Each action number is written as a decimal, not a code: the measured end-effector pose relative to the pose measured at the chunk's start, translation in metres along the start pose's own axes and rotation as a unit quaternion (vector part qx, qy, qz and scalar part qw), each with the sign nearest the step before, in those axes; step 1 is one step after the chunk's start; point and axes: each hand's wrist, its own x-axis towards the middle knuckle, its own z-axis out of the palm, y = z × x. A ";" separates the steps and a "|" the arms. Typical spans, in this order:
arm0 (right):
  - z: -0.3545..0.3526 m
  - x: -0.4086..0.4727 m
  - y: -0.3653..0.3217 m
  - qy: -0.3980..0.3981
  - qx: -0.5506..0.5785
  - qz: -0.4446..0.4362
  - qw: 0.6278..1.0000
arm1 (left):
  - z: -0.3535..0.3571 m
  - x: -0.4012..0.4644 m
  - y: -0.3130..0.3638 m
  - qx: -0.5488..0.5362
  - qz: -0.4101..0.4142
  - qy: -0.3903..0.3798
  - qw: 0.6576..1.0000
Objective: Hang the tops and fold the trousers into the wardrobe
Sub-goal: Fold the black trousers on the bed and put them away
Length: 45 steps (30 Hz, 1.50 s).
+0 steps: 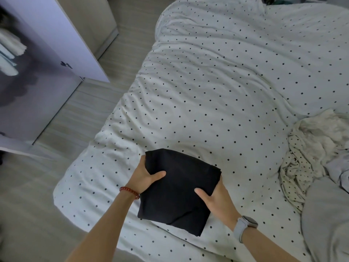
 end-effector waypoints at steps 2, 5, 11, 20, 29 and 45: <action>0.003 0.005 0.000 0.040 -0.036 -0.018 0.998 | 0.003 0.003 0.001 0.046 -0.003 0.004 0.999; 0.010 0.009 -0.004 0.091 -0.054 -0.018 0.994 | 0.005 0.010 0.003 0.038 -0.028 -0.006 0.999; 0.008 0.023 -0.019 0.158 -0.095 -0.064 0.981 | 0.010 0.005 0.009 0.138 0.012 0.069 0.988; 0.021 0.041 -0.134 0.178 -0.119 -0.189 0.958 | -0.040 -0.044 0.063 -0.019 0.119 0.267 0.956; 0.124 0.011 -0.342 0.149 -0.052 -0.345 0.925 | -0.228 -0.126 0.124 0.009 0.224 0.454 0.862; 0.332 -0.042 -0.661 0.174 0.125 -0.469 0.857 | -0.594 -0.247 0.202 0.064 0.409 0.469 0.780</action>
